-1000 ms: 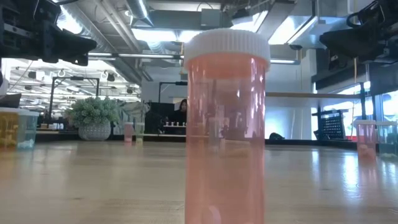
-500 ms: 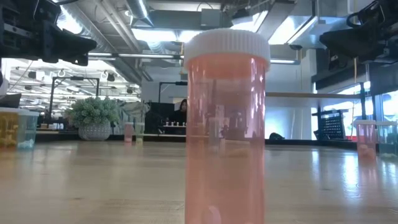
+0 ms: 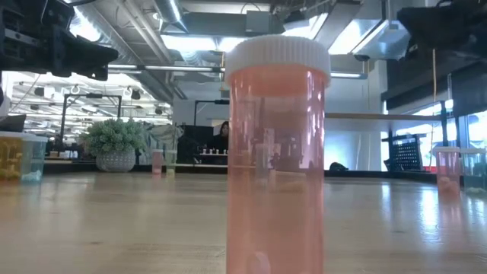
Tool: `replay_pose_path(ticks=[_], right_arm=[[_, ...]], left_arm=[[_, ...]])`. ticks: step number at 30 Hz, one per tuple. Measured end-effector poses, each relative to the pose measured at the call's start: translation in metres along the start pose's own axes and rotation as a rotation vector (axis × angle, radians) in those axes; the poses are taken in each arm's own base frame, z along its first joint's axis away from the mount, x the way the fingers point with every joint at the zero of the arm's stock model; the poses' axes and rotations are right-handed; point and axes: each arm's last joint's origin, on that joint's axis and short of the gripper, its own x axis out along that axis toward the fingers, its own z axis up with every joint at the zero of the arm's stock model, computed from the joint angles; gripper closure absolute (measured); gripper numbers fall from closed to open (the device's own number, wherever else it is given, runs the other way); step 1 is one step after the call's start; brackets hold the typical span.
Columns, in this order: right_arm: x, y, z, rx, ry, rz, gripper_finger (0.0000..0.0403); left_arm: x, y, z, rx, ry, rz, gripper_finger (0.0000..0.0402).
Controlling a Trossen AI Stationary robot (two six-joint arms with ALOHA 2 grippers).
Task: Pick and place medicine bottles onto shelf by color
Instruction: Put the right blue pill bottle on the shelf
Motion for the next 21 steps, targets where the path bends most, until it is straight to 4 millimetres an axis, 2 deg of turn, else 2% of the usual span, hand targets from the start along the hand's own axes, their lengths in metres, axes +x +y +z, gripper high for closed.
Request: replay_pose_path(ticks=[5, 10, 14, 18, 21], right_arm=[[0.004, -0.006, 0.023, -0.05, 0.138, -0.144, 0.0395], [0.015, -0.013, 0.057, -0.053, 0.253, -0.323, 0.0399], [0.03, -0.019, 0.094, 0.08, 0.257, -0.47, 0.04], [0.047, -0.021, 0.12, 0.124, 0.413, -0.459, 0.04], [0.057, -0.021, 0.131, 0.137, 0.601, -0.438, 0.0401]], left_arm=[[0.0, 0.0, 0.0, 0.0, 0.0, 0.0, 0.0401], [0.0, 0.0, 0.0, 0.0, 0.0, 0.0, 0.0401], [0.0, 0.0, 0.0, 0.0, 0.0, 0.0, 0.0401], [0.0, 0.0, 0.0, 0.0, 0.0, 0.0, 0.0401], [0.0, 0.0, 0.0, 0.0, 0.0, 0.0, 0.0401]])
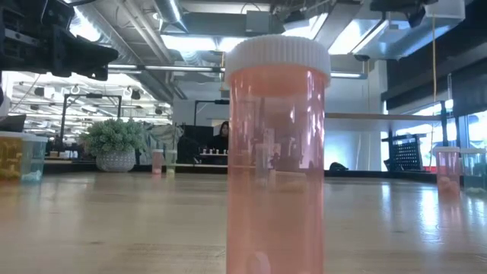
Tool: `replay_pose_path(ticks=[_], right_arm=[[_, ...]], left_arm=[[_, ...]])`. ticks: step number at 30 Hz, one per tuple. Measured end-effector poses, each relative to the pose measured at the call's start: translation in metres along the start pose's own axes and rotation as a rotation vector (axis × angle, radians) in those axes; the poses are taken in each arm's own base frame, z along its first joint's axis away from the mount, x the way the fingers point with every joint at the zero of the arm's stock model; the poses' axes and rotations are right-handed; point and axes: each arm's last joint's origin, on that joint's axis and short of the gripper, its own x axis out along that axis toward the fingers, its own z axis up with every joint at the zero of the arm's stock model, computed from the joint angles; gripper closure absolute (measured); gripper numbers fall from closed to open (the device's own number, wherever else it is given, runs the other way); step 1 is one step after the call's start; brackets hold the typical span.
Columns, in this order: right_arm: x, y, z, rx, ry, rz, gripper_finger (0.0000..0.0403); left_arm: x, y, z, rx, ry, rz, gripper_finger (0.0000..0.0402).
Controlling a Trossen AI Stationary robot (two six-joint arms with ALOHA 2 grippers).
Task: Pick and place medicine bottles onto shelf by color
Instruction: Put the right blue pill bottle on the shelf
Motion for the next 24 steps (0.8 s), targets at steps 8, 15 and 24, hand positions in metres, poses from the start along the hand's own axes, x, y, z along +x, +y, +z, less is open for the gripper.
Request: replay_pose_path(ticks=[8, 15, 24], right_arm=[[-0.013, 0.007, 0.032, -0.087, 0.408, 0.104, 0.0401], [-0.028, 0.004, 0.042, -0.107, 0.535, 0.102, 0.0401], [-0.027, 0.009, 0.031, 0.041, 0.746, 0.192, 0.0399]], left_arm=[[0.0, 0.0, 0.0, 0.0, 0.0, 0.0, 0.0401], [0.0, 0.0, 0.0, 0.0, 0.0, 0.0, 0.0401], [0.0, 0.0, 0.0, 0.001, -0.004, 0.004, 0.0401]])
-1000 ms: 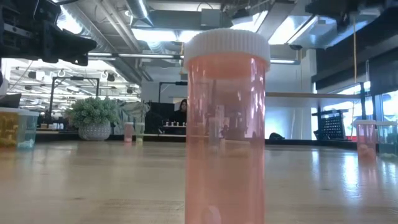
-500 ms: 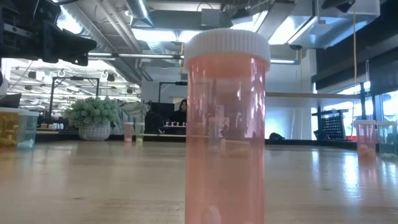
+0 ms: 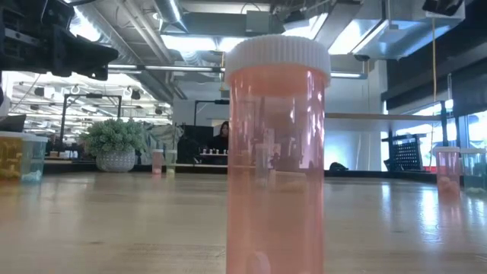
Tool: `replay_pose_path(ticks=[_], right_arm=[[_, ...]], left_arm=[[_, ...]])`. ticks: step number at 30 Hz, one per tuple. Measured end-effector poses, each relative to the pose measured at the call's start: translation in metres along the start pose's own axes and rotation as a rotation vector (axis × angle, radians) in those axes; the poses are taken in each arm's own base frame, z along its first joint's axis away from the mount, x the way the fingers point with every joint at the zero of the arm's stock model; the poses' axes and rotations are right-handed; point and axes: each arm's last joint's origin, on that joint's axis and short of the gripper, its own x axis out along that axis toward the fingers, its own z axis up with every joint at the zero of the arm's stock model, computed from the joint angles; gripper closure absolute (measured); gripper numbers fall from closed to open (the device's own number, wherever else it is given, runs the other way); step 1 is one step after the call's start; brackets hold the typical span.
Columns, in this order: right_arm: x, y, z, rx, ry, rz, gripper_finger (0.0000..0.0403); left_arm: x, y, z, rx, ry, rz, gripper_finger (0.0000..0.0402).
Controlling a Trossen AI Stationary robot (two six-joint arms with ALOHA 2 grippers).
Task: Pick and place medicine bottles onto shelf by color
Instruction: Put the right blue pill bottle on the shelf
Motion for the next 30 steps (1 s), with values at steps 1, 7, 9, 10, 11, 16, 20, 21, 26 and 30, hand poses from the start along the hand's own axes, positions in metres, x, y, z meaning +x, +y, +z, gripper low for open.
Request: replay_pose_path(ticks=[1, 7, 9, 10, 11, 16, 20, 21, 26, 30], right_arm=[[0.001, 0.0, 0.001, -0.002, 0.005, -0.002, 0.0399], [0.005, 0.001, 0.004, -0.004, 0.021, -0.006, 0.0399], [0.005, 0.001, 0.005, -0.004, 0.022, -0.007, 0.0399], [0.006, 0.001, 0.005, -0.004, 0.024, -0.008, 0.0399], [0.006, 0.002, 0.005, -0.001, 0.026, -0.009, 0.0399], [0.009, 0.002, 0.008, 0.002, 0.039, -0.014, 0.0387], [0.013, 0.003, 0.011, 0.03, 0.052, -0.019, 0.0365], [0.013, 0.003, 0.011, 0.03, 0.055, -0.02, 0.0359], [0.014, 0.003, 0.011, 0.03, 0.075, -0.028, 0.033], [0.014, 0.003, 0.01, 0.014, 0.087, -0.032, 0.0306]], left_arm=[[0.0, 0.001, 0.0, 0.0, -0.002, 0.016, 0.0401], [-0.005, 0.011, 0.03, -0.156, -0.113, 0.256, 0.0401], [-0.007, 0.013, 0.042, -0.147, -0.118, 0.267, 0.0401], [-0.007, 0.014, 0.048, -0.14, -0.118, 0.267, 0.0401], [-0.008, 0.015, 0.055, -0.14, -0.114, 0.267, 0.0401], [-0.004, 0.018, 0.072, -0.14, 0.018, 0.262, 0.0401], [0.004, 0.02, 0.084, -0.134, 0.08, 0.269, 0.0401], [0.007, 0.021, 0.085, -0.133, 0.092, 0.268, 0.0401], [0.016, 0.023, 0.097, -0.15, 0.111, 0.268, 0.0401], [0.022, 0.024, 0.106, -0.151, 0.131, 0.266, 0.0401]])
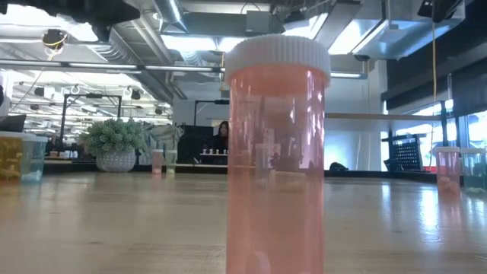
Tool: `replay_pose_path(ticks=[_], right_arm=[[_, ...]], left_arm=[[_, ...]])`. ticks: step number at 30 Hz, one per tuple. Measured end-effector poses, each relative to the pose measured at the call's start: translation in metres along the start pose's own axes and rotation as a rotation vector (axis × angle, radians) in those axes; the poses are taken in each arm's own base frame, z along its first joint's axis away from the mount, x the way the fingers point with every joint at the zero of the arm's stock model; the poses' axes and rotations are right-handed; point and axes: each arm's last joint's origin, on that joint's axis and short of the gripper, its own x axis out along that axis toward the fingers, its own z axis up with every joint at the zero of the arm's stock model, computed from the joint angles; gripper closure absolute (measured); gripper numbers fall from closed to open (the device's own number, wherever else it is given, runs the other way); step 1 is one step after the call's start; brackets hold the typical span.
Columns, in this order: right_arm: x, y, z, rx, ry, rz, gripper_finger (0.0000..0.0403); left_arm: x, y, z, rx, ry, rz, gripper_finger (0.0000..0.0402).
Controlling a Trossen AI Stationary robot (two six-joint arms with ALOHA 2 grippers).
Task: Pick and place medicine bottles onto shelf by color
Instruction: Put the right blue pill bottle on the shelf
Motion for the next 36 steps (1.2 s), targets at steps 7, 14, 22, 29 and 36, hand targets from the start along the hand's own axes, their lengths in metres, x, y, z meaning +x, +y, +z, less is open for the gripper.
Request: replay_pose_path(ticks=[7, 14, 22, 29, 36], right_arm=[[0.001, 0.0, 0.001, -0.085, 0.006, -0.002, 0.0268], [0.004, 0.001, 0.004, -0.117, 0.026, -0.008, 0.0245], [0.033, 0.001, -0.005, -0.128, 0.179, 0.102, 0.0242], [0.08, -0.005, -0.016, -0.161, 0.292, 0.107, 0.0242], [0.115, -0.01, -0.023, -0.154, 0.294, 0.107, 0.0242]], left_arm=[[0.007, -0.002, 0.018, -0.004, 0.111, 0.023, 0.0401], [0.01, -0.003, 0.038, 0.004, 0.141, 0.023, 0.0401], [0.013, -0.003, 0.048, -0.009, 0.181, 0.028, 0.0401], [0.017, -0.005, 0.052, -0.002, 0.222, 0.03, 0.0401], [0.017, -0.005, 0.052, 0.0, 0.229, 0.03, 0.0401]])
